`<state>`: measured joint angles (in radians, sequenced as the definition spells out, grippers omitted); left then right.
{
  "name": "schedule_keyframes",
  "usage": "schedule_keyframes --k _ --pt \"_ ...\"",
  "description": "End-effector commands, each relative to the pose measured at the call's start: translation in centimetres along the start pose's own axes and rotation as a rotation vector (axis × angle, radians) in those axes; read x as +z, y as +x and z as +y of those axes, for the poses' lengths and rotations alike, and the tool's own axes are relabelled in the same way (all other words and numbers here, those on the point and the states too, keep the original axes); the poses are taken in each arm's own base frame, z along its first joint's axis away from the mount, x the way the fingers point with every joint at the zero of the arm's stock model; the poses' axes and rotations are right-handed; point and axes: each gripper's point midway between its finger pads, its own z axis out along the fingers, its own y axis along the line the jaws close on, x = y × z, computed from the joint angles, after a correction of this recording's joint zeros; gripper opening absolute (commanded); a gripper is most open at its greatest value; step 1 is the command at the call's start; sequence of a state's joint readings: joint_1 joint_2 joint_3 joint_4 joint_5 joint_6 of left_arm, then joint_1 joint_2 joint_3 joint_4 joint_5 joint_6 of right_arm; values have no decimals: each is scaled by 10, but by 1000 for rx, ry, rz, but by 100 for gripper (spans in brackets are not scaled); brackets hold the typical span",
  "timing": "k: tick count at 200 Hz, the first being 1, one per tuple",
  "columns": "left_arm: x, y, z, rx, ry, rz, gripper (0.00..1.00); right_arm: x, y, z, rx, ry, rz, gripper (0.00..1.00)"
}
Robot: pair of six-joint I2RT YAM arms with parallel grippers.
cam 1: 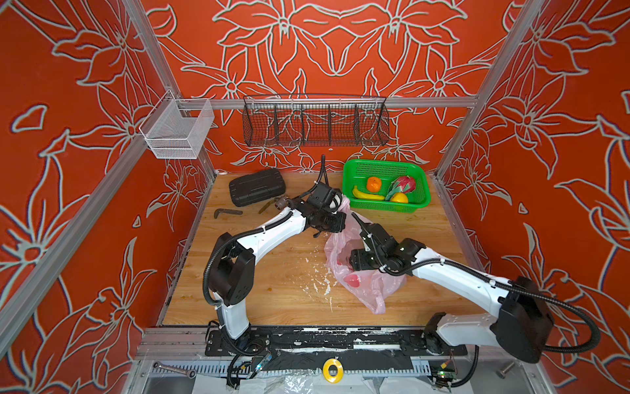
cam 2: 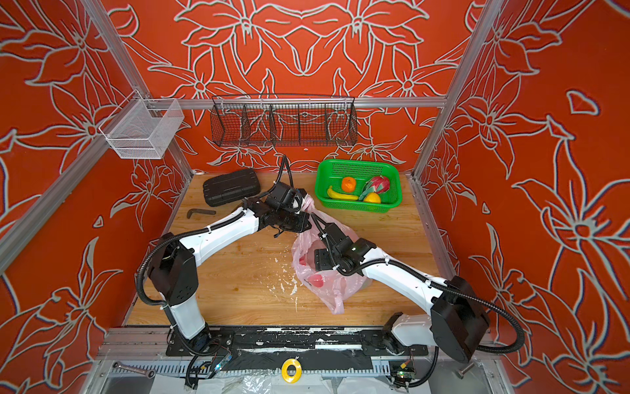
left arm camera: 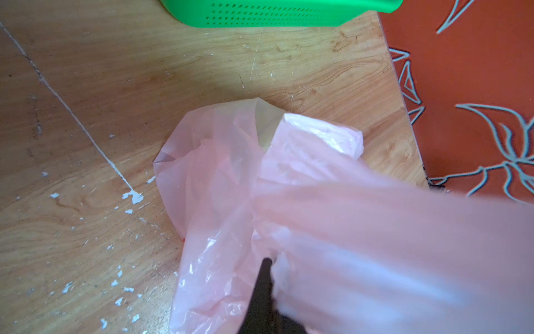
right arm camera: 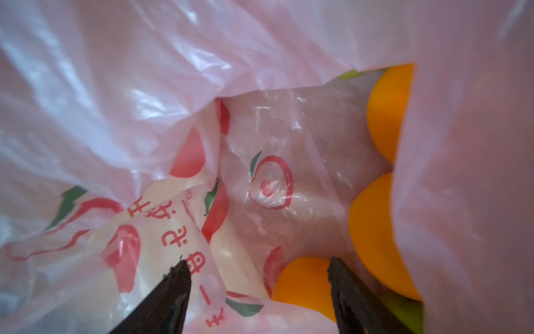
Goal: Untie the knot of the plastic bag and take out the fruit
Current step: Pick up the fruit from the plastic bag.
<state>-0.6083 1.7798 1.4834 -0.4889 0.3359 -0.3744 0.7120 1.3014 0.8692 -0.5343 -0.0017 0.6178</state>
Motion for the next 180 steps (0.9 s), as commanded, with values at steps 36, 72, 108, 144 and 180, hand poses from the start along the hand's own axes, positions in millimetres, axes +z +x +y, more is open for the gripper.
schedule_keyframes --k 36,72,108,144,180 --pt "-47 10 -21 -9 53 -67 0 -8 -1 -60 140 183 -70 80" --pt "-46 28 -32 2 64 -56 0 -21 -9 -72 149 171 -132 80" --pt "-35 36 -29 -19 59 -39 0 -32 -24 -34 138 -11 -172 79" --pt "-37 34 -28 -14 48 -52 0 -36 -34 -9 165 -91 -227 78" --pt "-38 34 -25 -8 25 -45 0 -38 -44 24 70 -169 -260 83"
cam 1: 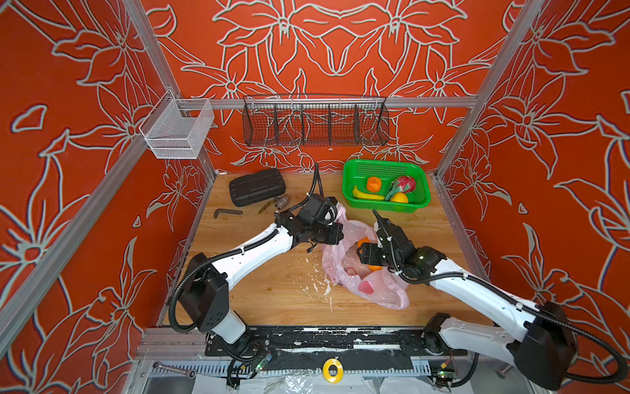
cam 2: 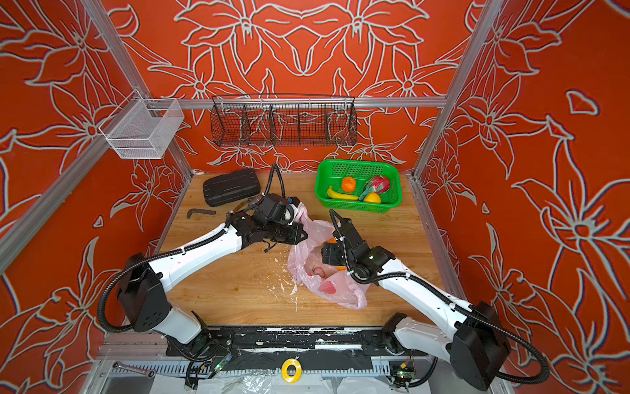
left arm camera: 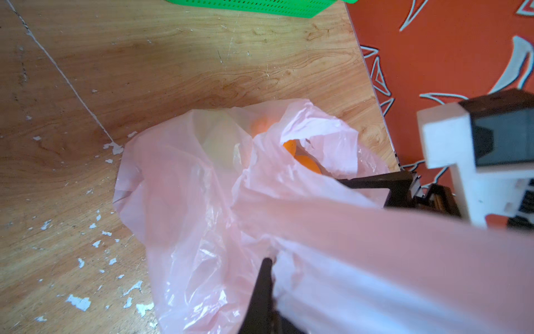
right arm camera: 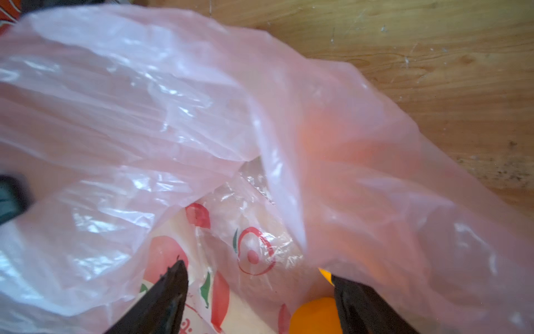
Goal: Untie the knot of the plastic bag and take out the fruit
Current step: Pick up the fruit from the plastic bag.
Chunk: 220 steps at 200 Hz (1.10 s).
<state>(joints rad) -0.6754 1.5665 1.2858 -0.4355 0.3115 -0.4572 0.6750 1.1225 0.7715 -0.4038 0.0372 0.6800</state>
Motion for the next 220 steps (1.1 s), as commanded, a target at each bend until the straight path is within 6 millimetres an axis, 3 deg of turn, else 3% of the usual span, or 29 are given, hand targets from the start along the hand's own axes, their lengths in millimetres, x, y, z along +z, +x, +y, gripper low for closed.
schedule_keyframes --k 1,21,50,88,126,174,220 --pt "-3 -4 0 6 -17 -11 0 -3 -16 34 -33 -99 -53 83" --pt "-4 -4 5 -2 -46 -13 0 -10 -22 51 -87 -142 -101 89" --pt "-9 -6 7 -17 -61 -36 0 -5 -17 50 -75 -171 -123 97" --pt "-12 -8 4 -15 -53 -47 0 31 5 10 33 31 -50 83" --pt "-12 -8 0 2 -35 -31 0 49 -2 -17 92 157 -141 81" --pt "-12 -5 -6 30 -14 0 0 57 -32 -35 -92 300 -258 91" --pt "-12 -5 -6 38 -19 12 0 75 -42 -44 -151 287 -228 97"
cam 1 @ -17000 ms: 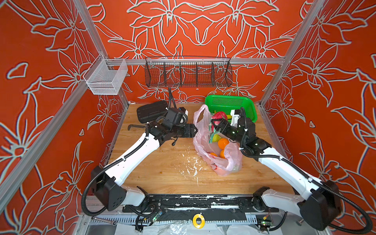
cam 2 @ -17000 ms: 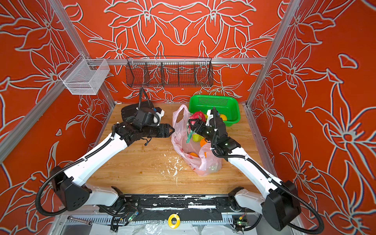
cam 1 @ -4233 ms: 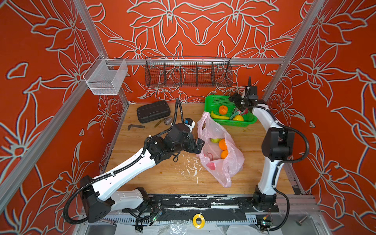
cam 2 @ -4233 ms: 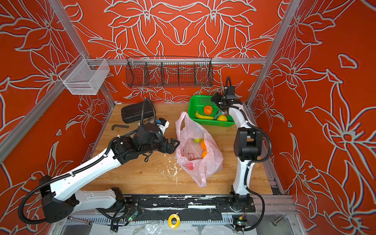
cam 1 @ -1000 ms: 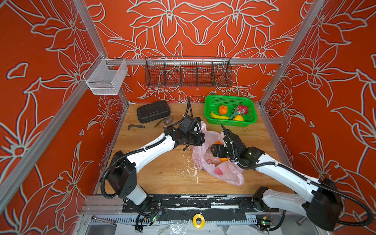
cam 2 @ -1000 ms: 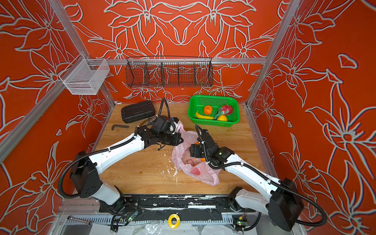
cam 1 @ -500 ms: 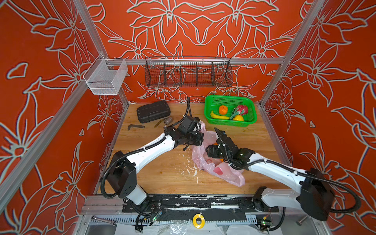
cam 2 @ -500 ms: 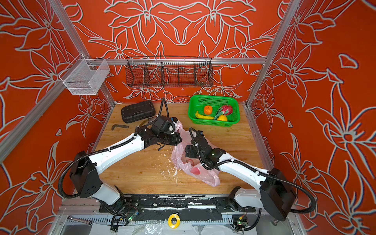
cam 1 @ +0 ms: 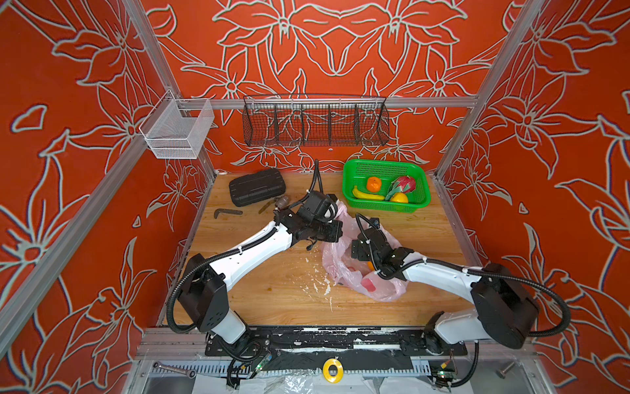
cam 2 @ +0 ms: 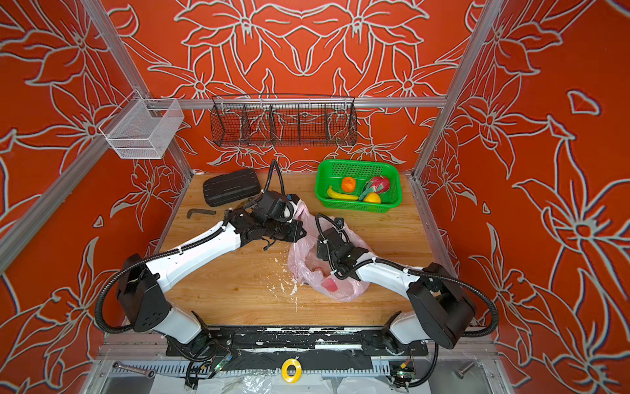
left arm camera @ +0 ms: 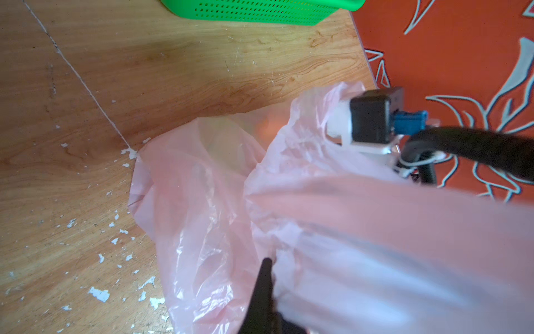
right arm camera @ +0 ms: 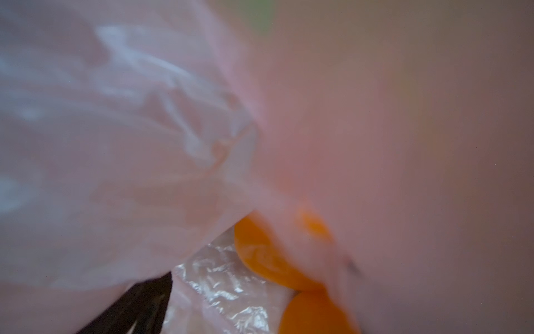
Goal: Untie the knot of the plastic bag and take out the fruit
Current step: Pick up the fruit from the plastic bag.
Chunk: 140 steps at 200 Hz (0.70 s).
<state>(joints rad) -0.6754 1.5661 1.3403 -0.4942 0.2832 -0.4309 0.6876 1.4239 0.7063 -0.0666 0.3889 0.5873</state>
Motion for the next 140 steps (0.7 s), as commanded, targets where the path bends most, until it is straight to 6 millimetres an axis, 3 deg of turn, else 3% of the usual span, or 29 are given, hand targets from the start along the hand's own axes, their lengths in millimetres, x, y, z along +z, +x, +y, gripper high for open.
schedule_keyframes --k 1,61,77,113,140 --pt "-3 3 -3 13 8 22 0 9 -20 1 -34 -8 -49 97" --pt "2 9 1 -8 7 35 0 45 -11 -1 -26 -49 66 90" --pt "2 9 3 -5 -4 34 0 47 -11 0 -10 -57 66 85" --pt "3 9 4 1 -17 39 0 45 -9 0 32 -78 75 65" --pt "3 6 8 -2 -36 28 0 35 -9 7 52 -126 89 59"
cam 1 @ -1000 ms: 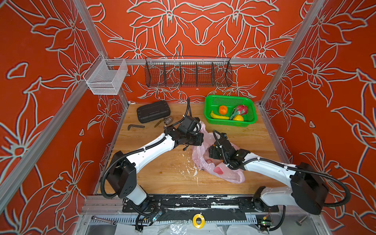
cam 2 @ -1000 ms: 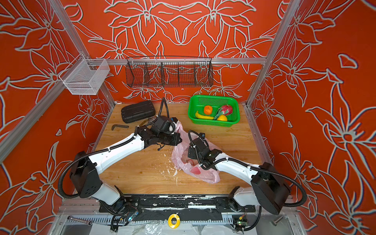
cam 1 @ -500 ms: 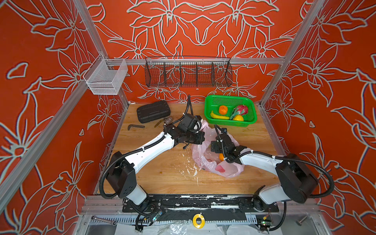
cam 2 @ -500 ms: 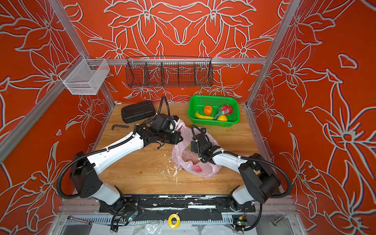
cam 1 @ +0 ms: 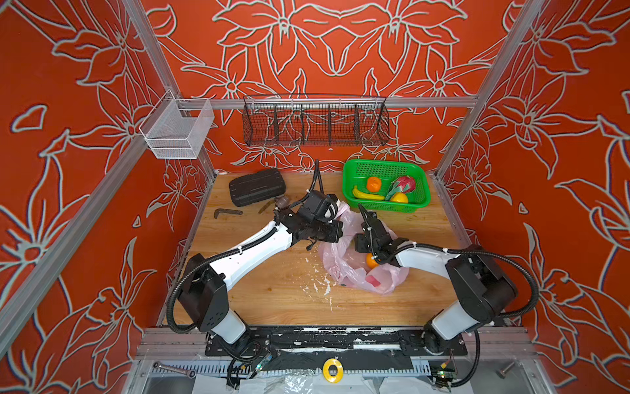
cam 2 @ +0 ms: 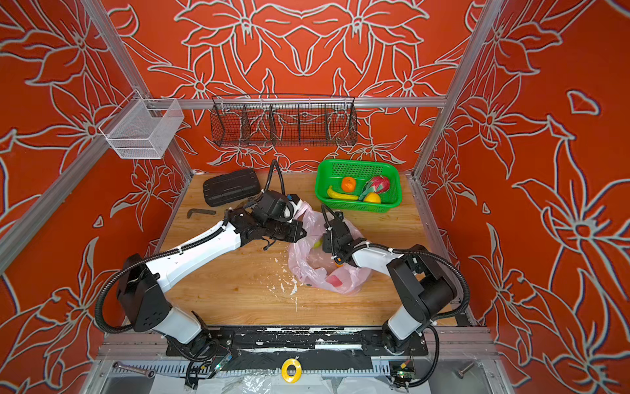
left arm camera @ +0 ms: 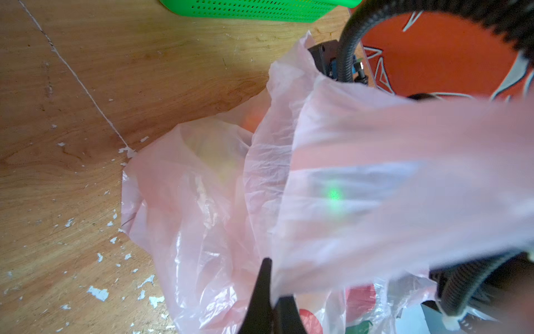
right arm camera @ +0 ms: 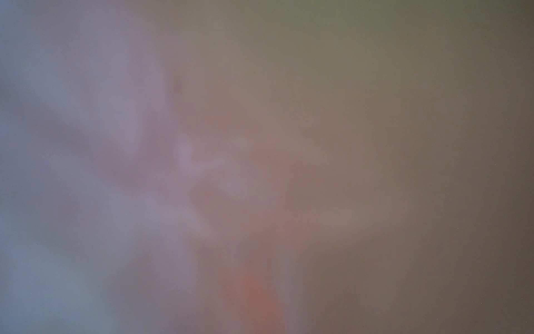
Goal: Untie the knot of the plastic bag and take out the fruit
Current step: Pick up the fruit from the plastic bag.
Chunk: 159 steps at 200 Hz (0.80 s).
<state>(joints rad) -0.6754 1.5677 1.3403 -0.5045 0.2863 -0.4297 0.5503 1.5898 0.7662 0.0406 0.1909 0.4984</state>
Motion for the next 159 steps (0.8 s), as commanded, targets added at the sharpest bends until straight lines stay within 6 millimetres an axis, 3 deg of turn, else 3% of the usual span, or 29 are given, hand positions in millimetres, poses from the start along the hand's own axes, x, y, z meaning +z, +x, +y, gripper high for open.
schedule_keyframes --k 1,20,33,105,137,159 --pt "2 3 7 0 -34 16 0 -10 -4 8 41 -54 4 59" --pt "3 1 7 -12 -37 10 0 -19 -3 12 64 -96 9 58" --pt "4 0 6 -16 -35 9 8 -26 -1 15 70 -119 21 58" --pt "2 -9 5 -22 -42 -13 19 -67 1 26 98 -247 34 57" --pt "7 -9 4 -27 -39 4 33 -81 9 32 112 -303 73 57" --pt "10 -6 9 -41 -54 10 38 -96 7 37 132 -344 73 57"
